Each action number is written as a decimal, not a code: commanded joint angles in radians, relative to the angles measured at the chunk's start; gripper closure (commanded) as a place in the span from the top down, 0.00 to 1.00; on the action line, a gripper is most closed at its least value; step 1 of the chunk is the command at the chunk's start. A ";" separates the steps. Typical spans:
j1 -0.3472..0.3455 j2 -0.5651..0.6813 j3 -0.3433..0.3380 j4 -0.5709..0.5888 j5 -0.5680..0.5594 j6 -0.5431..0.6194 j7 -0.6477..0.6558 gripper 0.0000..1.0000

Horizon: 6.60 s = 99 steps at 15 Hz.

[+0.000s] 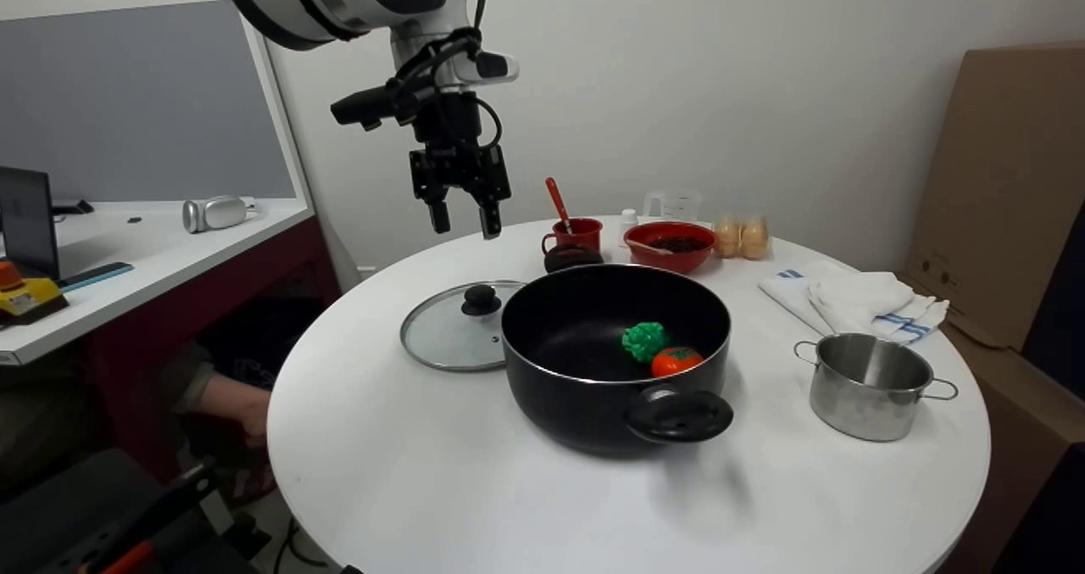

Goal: Uncover the pot and place the tomato and broccoli toys inside then cover it up again

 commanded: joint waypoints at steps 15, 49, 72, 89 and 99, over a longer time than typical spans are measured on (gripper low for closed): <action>0.055 0.269 -0.018 0.289 -0.004 -0.038 0.041 1.00; 0.094 0.408 -0.032 0.293 0.012 -0.007 0.070 0.75; 0.098 0.400 -0.026 0.334 0.009 -0.001 0.055 0.24; 0.163 0.264 0.031 0.505 -0.007 -0.219 0.032 0.24; 0.126 0.036 0.034 0.436 -0.040 -0.336 0.021 0.24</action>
